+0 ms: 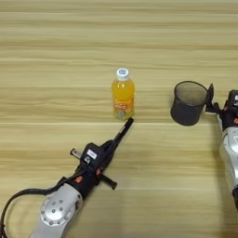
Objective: Move the objects on the table
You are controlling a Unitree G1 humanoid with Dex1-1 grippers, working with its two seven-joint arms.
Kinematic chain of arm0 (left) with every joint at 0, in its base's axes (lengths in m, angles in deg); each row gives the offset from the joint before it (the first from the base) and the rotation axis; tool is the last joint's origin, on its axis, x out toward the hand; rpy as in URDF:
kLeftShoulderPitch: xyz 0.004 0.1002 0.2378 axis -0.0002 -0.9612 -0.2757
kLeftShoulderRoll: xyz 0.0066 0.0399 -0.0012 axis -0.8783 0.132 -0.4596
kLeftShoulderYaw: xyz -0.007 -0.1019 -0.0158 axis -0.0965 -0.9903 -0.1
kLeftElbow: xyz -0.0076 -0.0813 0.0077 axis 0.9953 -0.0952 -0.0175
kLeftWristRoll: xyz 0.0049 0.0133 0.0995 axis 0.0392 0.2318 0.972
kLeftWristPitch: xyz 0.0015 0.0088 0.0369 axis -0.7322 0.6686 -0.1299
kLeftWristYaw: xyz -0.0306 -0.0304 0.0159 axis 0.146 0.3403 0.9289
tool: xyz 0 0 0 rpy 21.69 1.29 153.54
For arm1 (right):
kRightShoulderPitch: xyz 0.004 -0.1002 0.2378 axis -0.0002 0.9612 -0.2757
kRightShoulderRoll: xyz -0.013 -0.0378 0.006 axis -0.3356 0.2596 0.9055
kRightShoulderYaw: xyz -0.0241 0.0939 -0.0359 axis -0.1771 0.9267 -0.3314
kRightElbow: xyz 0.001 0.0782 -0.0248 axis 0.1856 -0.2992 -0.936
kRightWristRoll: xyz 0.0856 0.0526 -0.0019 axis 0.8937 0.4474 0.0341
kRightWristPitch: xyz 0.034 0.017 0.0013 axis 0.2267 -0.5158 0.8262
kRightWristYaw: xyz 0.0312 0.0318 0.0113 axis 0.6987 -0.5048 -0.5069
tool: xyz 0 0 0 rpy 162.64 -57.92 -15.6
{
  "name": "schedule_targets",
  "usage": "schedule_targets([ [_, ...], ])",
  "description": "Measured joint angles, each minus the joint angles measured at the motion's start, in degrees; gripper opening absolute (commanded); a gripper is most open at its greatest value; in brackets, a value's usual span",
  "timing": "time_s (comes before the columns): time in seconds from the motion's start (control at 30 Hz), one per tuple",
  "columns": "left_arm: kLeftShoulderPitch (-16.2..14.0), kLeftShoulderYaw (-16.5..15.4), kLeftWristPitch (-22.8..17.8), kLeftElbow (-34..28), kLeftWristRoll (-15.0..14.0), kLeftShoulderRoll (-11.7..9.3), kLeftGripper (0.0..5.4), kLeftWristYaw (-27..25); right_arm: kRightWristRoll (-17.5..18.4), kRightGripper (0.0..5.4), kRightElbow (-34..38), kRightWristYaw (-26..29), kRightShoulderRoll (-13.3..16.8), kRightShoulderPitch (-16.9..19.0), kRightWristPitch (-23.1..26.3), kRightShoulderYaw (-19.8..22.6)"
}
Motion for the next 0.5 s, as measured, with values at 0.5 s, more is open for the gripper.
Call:
schedule_targets([
  [0.5, -2.3, -5.76, 0.69, -0.02, -2.13, -3.22, 0.26, -0.2, -0.28, 5.4, -0.03, -0.1, -0.33, -0.52, 0.0, -0.16],
])
